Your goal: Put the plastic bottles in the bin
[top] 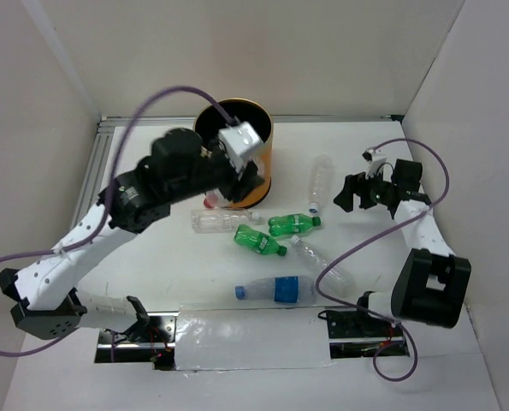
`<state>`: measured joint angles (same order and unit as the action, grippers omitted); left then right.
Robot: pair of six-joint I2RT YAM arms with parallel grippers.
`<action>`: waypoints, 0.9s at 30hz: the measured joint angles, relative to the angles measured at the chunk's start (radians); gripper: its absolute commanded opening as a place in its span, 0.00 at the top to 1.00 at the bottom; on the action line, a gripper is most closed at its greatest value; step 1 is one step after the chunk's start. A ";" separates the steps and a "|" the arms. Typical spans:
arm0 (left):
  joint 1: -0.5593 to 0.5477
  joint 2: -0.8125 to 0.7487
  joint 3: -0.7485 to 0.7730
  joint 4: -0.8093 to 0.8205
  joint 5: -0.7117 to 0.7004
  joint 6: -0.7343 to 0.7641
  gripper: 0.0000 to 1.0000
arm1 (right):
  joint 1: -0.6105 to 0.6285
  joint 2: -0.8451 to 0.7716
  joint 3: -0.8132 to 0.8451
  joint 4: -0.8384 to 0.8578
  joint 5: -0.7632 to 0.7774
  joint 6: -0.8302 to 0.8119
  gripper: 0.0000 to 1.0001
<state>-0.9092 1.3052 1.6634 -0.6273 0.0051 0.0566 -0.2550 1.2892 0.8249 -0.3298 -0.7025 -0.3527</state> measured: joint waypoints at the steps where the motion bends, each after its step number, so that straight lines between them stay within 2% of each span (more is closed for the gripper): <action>1: 0.029 -0.005 0.027 0.061 0.014 -0.001 0.91 | 0.002 0.037 0.038 0.004 -0.001 0.018 0.04; 3: 0.094 -0.003 0.059 0.187 0.042 -0.009 0.91 | 0.012 0.127 0.124 0.006 0.000 0.054 0.08; 7: 0.236 0.108 0.193 0.389 0.126 -0.080 0.91 | 0.051 0.264 0.253 0.006 0.007 0.095 0.08; 12: 0.373 0.273 0.307 0.570 0.175 -0.172 0.89 | 0.102 0.278 0.258 0.014 0.032 0.145 0.00; 16: 0.445 0.367 0.304 0.585 0.176 -0.198 0.88 | 0.128 0.335 0.282 0.037 0.083 0.210 0.00; 20: 0.486 0.377 0.148 0.579 0.171 -0.213 0.83 | 0.154 0.429 0.319 0.064 0.147 0.287 0.00; 22: 0.496 0.383 0.085 0.559 0.171 -0.219 0.64 | 0.179 0.467 0.338 0.072 0.193 0.323 0.00; 24: 0.502 0.399 0.076 0.528 0.171 -0.221 0.39 | 0.210 0.520 0.379 0.083 0.239 0.359 0.00; 25: 0.505 0.408 0.076 0.522 0.169 -0.222 0.17 | 0.227 0.552 0.409 0.085 0.265 0.375 0.00; 26: 0.506 0.410 0.077 0.513 0.165 -0.217 0.12 | 0.239 0.586 0.439 0.089 0.283 0.389 0.00; 27: 0.508 0.410 0.077 0.507 0.164 -0.219 0.01 | 0.251 0.620 0.469 0.095 0.302 0.402 0.00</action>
<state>-0.4015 1.7157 1.7409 -0.1204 0.1696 -0.1623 -0.0036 1.9091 1.2938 -0.2348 -0.4004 0.0490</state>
